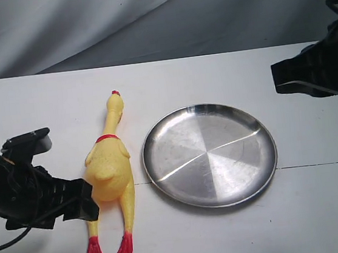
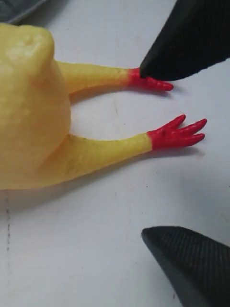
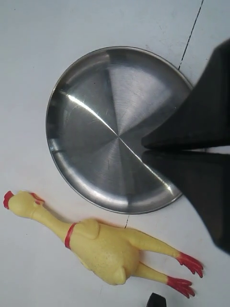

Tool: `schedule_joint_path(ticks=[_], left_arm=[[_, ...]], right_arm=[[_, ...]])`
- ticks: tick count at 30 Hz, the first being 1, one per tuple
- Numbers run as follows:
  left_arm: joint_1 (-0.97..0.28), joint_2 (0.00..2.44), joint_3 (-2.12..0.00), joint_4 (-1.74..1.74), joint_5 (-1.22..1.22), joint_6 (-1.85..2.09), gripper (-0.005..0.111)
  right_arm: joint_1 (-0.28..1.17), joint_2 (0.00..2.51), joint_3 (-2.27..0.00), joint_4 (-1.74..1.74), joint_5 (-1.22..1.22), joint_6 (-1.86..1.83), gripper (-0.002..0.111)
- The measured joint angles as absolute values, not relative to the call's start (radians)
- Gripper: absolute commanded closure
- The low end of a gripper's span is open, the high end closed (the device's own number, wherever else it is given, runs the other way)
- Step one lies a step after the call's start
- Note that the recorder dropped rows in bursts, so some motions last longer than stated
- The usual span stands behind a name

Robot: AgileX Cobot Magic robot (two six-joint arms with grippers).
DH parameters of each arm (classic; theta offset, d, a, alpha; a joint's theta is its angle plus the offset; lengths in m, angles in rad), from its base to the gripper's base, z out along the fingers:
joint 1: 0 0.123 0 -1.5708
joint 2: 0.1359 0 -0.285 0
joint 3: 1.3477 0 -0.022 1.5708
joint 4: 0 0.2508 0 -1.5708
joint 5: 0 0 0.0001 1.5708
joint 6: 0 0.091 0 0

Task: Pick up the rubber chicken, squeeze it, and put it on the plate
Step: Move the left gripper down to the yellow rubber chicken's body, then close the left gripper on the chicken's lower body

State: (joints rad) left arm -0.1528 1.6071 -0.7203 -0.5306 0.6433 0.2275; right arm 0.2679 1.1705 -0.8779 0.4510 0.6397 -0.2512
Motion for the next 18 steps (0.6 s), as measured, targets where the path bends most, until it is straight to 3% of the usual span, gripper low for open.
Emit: schedule_joint_path(ticks=[5,18], left_arm=[[-0.249,1.635,-0.720,-0.534,0.556,0.228,0.030],[-0.297,1.635,-0.720,-0.308,0.492,0.036,0.034]], right_arm=[[0.268,1.170,-0.878,0.451,0.640,-0.251,0.108],[0.268,1.170,-0.878,0.451,0.646,-0.251,0.108]])
